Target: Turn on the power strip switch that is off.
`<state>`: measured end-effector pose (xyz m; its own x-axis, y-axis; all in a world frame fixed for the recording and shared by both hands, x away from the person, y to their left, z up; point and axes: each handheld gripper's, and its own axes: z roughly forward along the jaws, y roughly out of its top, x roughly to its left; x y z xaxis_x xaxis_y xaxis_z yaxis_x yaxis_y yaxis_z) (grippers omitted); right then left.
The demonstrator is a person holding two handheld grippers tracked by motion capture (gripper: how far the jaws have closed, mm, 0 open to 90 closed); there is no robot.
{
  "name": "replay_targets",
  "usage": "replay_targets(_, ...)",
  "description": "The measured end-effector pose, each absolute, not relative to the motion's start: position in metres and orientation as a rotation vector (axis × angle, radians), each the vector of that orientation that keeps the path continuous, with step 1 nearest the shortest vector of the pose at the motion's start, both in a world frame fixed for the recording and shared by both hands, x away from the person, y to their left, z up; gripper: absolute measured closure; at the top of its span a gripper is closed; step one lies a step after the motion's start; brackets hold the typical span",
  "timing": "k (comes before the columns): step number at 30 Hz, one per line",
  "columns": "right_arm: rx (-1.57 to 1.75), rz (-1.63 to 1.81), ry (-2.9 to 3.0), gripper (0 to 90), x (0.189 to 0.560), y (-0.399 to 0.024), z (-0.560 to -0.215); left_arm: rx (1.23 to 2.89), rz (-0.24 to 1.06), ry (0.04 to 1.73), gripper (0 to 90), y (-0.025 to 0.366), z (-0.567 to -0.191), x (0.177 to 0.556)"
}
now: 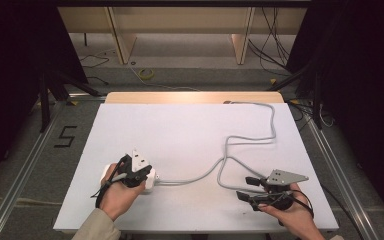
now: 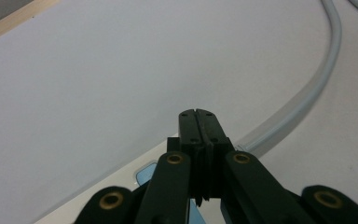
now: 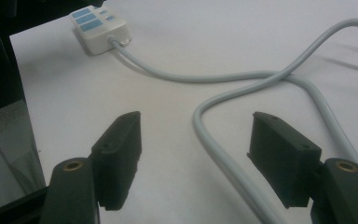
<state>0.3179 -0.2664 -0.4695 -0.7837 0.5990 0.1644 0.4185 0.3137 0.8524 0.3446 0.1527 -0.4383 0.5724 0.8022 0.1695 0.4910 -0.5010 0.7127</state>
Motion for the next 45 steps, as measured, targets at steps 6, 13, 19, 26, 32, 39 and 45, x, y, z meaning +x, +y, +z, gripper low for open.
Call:
replay_targets(6,0.938,1.466,2.391,35.0,0.318,-0.266,-0.469,2.189,0.66,1.047,89.7,0.157,-0.438,0.346)
replay_targets(13,0.938,1.466,2.392,35.0,0.318,-0.266,-0.469,2.194,0.662,1.059,89.7,0.163,-0.437,0.347)
replay_targets(19,0.937,1.466,2.391,34.9,0.318,-0.266,-0.469,2.193,0.675,1.081,89.7,0.167,-0.437,0.348)
replay_targets(26,0.937,1.465,2.393,35.0,0.318,-0.266,-0.47,2.188,0.68,1.11,89.7,0.173,-0.437,0.349)
replay_targets(32,0.94,1.467,2.393,35.0,0.318,-0.266,-0.469,2.196,0.686,1.121,89.7,0.178,-0.436,0.35)
replay_targets(39,0.937,1.466,2.394,35.0,0.318,-0.266,-0.469,2.188,0.688,1.151,89.8,0.183,-0.435,0.35)
replay_targets(45,0.933,1.466,2.396,35.0,0.318,-0.265,-0.47,2.187,0.695,1.173,89.8,0.189,-0.435,0.352)
